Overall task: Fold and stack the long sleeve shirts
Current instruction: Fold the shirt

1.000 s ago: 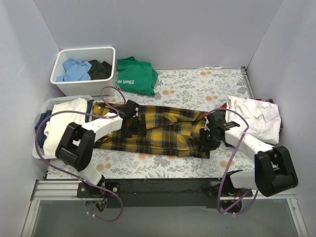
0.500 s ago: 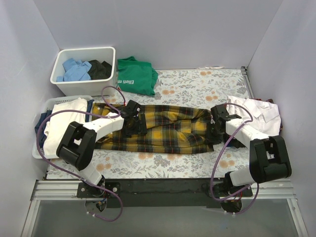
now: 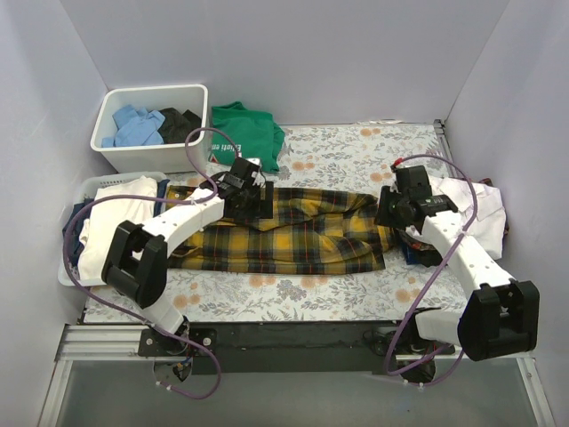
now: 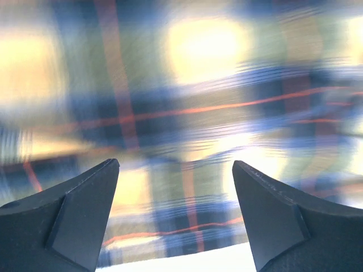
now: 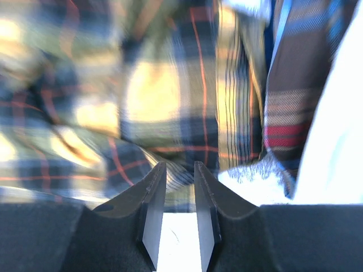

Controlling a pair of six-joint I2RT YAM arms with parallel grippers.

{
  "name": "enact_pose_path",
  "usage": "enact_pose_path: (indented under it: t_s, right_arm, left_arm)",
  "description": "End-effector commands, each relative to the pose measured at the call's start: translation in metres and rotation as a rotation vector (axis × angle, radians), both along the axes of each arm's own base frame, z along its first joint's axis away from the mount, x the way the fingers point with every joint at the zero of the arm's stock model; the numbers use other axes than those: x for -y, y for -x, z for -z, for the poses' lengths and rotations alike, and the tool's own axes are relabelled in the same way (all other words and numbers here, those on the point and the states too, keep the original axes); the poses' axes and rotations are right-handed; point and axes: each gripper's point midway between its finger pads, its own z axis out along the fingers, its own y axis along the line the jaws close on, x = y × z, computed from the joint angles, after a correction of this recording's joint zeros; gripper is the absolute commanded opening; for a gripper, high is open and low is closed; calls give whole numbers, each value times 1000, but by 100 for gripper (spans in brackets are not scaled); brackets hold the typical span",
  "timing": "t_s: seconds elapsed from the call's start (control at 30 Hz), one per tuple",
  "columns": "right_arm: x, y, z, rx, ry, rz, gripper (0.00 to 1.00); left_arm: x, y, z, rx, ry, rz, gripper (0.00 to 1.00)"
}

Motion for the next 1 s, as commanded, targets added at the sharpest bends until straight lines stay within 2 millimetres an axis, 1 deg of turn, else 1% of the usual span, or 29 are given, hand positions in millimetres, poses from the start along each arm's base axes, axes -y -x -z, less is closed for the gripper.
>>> enact_pose_path:
  t_s: [0.0, 0.03, 0.07, 0.1, 0.2, 0.23, 0.27, 0.3, 0.33, 0.37, 0.4, 0.43, 0.47, 0.5, 0.57, 0.63, 0.67, 0.7, 0.73, 0.8, 0.83, 0.9, 0.93, 0.97]
  right_arm:
    - [3, -13, -35, 79, 1, 50, 35]
    - [3, -15, -41, 88, -8, 64, 35]
    - [2, -16, -44, 92, -15, 67, 36]
    - [2, -16, -46, 93, -18, 75, 37]
    - [2, -20, -59, 115, -26, 91, 39]
    - [4, -21, -61, 117, -25, 97, 39]
    - [2, -22, -66, 125, -29, 92, 39]
    - [3, -22, -67, 123, -26, 93, 39]
    - [4, -22, -68, 123, -25, 94, 39]
    - [4, -22, -68, 124, -23, 91, 39]
    - [5, -21, -69, 123, -20, 94, 39]
    - [6, -20, -68, 117, -20, 94, 39]
    - [7, -19, -67, 116, -17, 96, 39]
    - [7, -18, -67, 117, -19, 100, 39]
    - [7, -17, -68, 115, -26, 106, 39]
    - [8, -15, -67, 114, -29, 114, 39]
    - [8, -14, -67, 114, -31, 114, 39]
    - [8, -14, -66, 112, -34, 116, 39]
    - [7, -14, -65, 108, -38, 114, 39]
    - [6, -14, -63, 97, -43, 110, 39]
    - [4, -13, -62, 91, -52, 101, 39]
    - [2, -15, -58, 78, -48, 88, 39]
    - [2, -15, -56, 71, -44, 77, 39]
    - [1, -14, -54, 63, -44, 68, 39]
  left_arm:
    - [65, -15, -86, 300, 171, 304, 83]
    - [77, -21, -96, 345, 205, 333, 84]
    - [89, -21, -86, 321, 220, 383, 85]
    - [95, -25, -82, 321, 218, 401, 86]
    - [121, -46, -63, 302, 196, 454, 88]
    - [127, -51, -60, 304, 190, 465, 89]
    - [137, -61, -69, 330, 201, 473, 89]
    - [142, -67, -47, 292, 185, 479, 89]
    - [147, -70, -42, 289, 183, 489, 89]
    - [154, -79, -46, 304, 191, 494, 89]
    - [159, -79, -32, 277, 191, 508, 90]
    - [162, -82, -27, 272, 186, 514, 90]
    - [167, -84, -26, 274, 185, 527, 90]
    - [169, -82, -13, 246, 178, 536, 90]
    - [172, -74, -4, 222, 169, 569, 90]
    - [176, -64, 10, 196, 159, 605, 90]
    - [175, -62, 16, 186, 150, 605, 90]
    - [175, -65, 18, 186, 146, 591, 90]
    - [174, -69, 28, 176, 124, 572, 90]
    - [172, -75, 36, 150, 99, 523, 91]
    - [171, -93, 41, 169, 54, 462, 91]
    - [169, -101, 47, 144, 23, 408, 91]
    - [169, -121, 33, 195, -2, 355, 91]
    - [166, -128, 46, 182, -31, 328, 91]
